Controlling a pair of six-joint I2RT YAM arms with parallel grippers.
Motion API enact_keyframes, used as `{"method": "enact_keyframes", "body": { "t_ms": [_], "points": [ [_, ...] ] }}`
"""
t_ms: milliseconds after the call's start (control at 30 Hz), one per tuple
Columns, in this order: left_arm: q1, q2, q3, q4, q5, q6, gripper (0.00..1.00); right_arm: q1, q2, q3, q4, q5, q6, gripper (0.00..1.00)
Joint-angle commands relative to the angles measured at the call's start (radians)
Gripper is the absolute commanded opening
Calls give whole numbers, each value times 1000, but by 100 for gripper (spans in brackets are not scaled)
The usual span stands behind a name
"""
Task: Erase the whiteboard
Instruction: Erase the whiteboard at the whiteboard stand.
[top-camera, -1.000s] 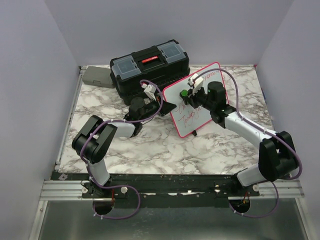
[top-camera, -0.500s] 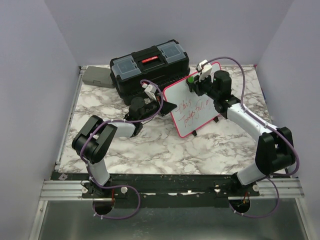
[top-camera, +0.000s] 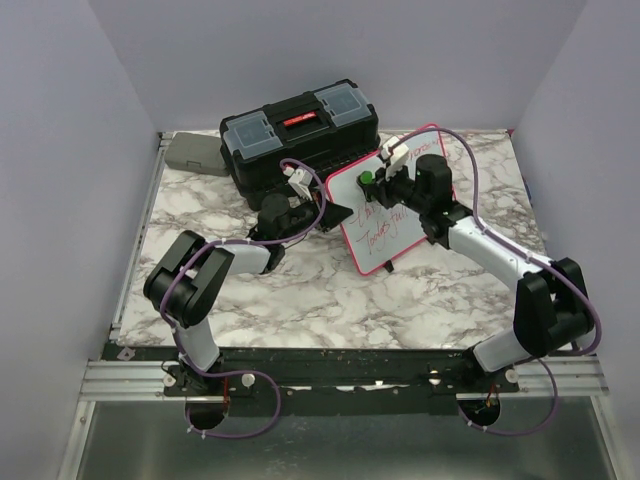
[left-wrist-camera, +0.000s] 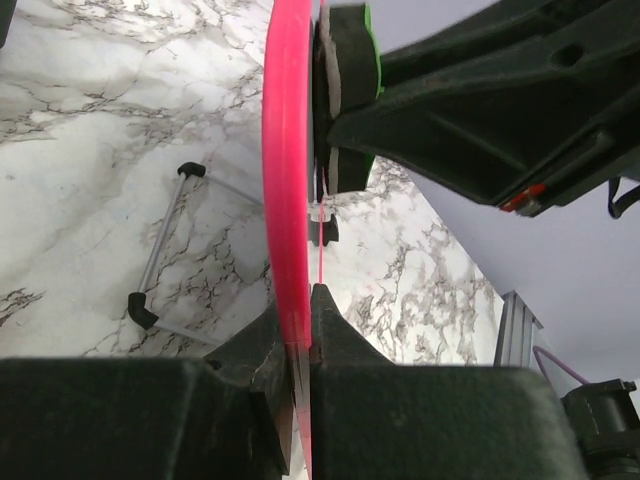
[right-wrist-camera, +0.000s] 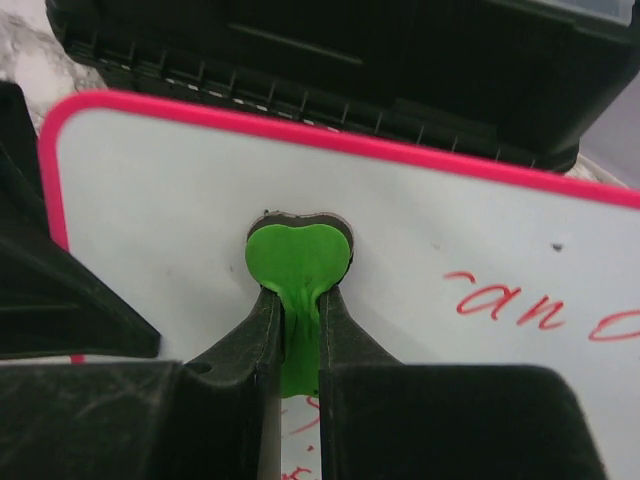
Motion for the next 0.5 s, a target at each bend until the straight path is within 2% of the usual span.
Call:
{"method": "enact_keyframes", "body": {
  "t_ms": [0, 233, 467],
  "points": [
    [-19, -9, 18, 26, 58, 36, 0, 20, 27, 105, -45, 23, 49, 1],
    [-19, -15, 13, 25, 59, 40, 0, -36, 85, 160, -102, 125, 51, 1],
    [-15, -9, 16, 30, 63, 38, 0, -69, 71, 36, -115, 63, 22, 1]
  ]
}}
